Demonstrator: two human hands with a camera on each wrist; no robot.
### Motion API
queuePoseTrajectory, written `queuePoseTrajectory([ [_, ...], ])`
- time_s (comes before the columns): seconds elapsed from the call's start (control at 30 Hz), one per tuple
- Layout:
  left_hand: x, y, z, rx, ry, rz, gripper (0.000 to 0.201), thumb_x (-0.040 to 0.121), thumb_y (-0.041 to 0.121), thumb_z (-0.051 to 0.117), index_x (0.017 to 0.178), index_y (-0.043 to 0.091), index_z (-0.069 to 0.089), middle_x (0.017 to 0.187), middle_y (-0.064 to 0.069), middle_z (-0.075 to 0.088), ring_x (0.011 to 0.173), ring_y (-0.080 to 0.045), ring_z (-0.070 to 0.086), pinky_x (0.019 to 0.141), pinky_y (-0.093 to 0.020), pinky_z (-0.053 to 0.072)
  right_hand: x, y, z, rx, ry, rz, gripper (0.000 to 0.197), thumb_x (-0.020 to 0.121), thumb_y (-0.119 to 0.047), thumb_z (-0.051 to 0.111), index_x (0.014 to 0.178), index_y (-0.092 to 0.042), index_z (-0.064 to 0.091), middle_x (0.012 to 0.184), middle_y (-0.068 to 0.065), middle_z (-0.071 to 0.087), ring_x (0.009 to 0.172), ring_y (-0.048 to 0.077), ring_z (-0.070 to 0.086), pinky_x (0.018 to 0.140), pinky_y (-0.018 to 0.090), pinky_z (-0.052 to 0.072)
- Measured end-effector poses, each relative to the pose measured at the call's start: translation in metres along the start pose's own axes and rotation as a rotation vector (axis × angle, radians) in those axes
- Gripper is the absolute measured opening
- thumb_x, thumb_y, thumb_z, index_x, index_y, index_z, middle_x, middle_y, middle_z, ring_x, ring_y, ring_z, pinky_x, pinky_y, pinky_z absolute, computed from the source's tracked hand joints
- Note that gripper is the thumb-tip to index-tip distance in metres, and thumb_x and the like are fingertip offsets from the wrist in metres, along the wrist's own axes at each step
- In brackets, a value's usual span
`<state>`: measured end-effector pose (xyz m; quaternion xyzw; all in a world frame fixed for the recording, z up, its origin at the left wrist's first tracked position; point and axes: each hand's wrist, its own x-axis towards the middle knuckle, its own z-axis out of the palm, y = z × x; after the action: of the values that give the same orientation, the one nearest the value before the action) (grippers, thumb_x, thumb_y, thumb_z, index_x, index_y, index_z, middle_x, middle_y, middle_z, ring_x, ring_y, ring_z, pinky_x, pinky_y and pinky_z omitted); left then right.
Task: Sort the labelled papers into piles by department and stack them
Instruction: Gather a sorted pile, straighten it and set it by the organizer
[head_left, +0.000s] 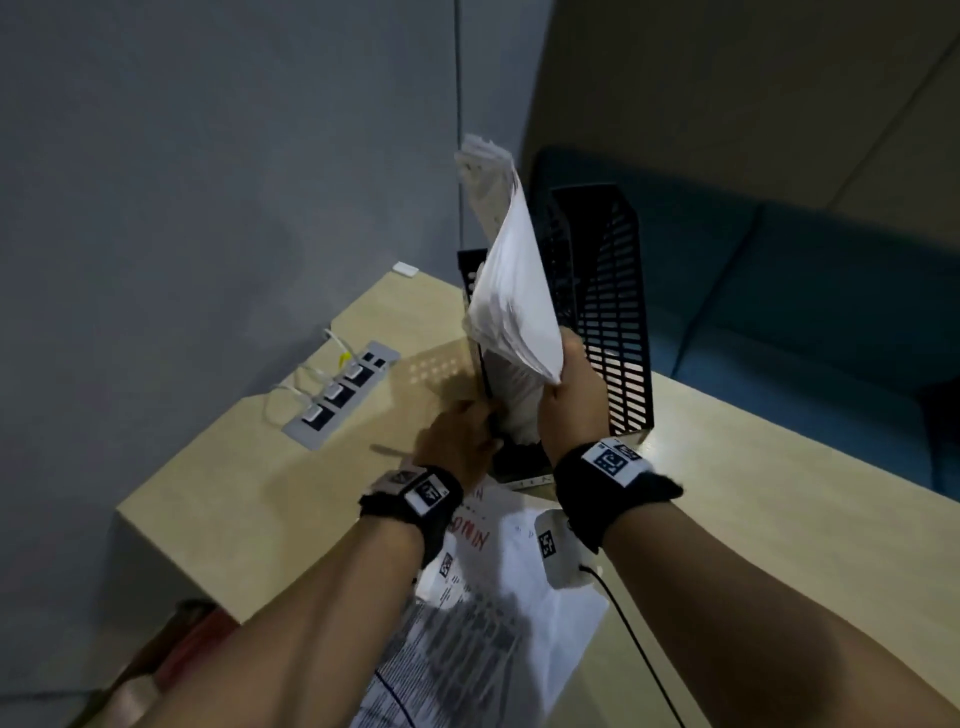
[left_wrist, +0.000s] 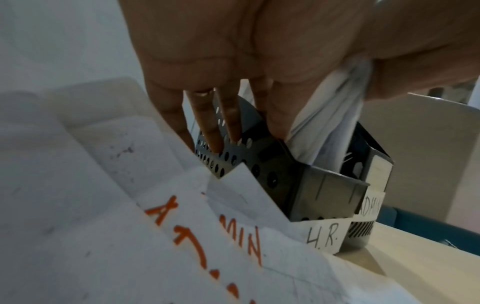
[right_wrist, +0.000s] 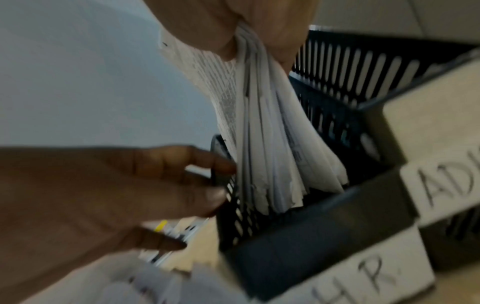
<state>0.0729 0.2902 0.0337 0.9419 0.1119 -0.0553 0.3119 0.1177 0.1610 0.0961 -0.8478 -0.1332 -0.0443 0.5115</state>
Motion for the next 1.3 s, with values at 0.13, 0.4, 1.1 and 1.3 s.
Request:
queuePoseTrajectory([
  [0.13,0.004,-0.005,0.002,-0.048,0.044,0.054,0.034,0.091,0.020,0.057,0.125,0.015,0.058,0.135,-0.010,0.048,0.113,-0.033,0.053,0.086,-0.023,0.037,0.005,0.029,0.043,0.256,-0.184,0.295,0.036,0.090,-0.034,0.050,0.121,-0.017,0.051,0.087,0.005,0.062,0.079,0.028,0.058,0.070,0.040,0.049],
  [0.4,0.005,-0.001,-0.001,-0.057,0.025,0.027,0.039,0.090,0.017,0.058,0.128,0.017,0.056,0.138,-0.009,0.046,0.118,-0.032,0.052,0.096,-0.029,0.042,0.023,0.068,0.052,0.486,-0.274,0.698,0.038,0.101,-0.028,0.036,0.126,-0.003,0.050,0.089,0.004,0.056,0.081,0.017,0.055,0.074,0.019,0.047],
  [1.1,-0.131,-0.103,0.018,0.128,-0.044,-0.655,0.104,0.049,0.054,0.086,0.136,0.020,0.040,0.135,-0.011,0.041,0.124,-0.037,0.040,0.100,-0.052,0.042,-0.138,0.107,-0.066,-0.188,-0.358,0.732,0.038,0.090,-0.041,0.056,0.103,-0.005,0.051,0.091,0.012,0.061,0.081,0.031,0.063,0.075,0.049,0.057],
  [1.3,-0.142,-0.081,0.048,0.007,-0.028,-0.693,0.124,0.029,0.069,0.084,0.131,0.013,0.041,0.132,-0.011,0.048,0.117,-0.036,0.051,0.092,-0.047,0.050,-0.187,0.128,-0.071,-0.092,-0.510,0.781,0.047,0.087,-0.054,0.056,0.085,-0.007,0.056,0.092,0.019,0.066,0.084,0.035,0.064,0.081,0.047,0.055],
])
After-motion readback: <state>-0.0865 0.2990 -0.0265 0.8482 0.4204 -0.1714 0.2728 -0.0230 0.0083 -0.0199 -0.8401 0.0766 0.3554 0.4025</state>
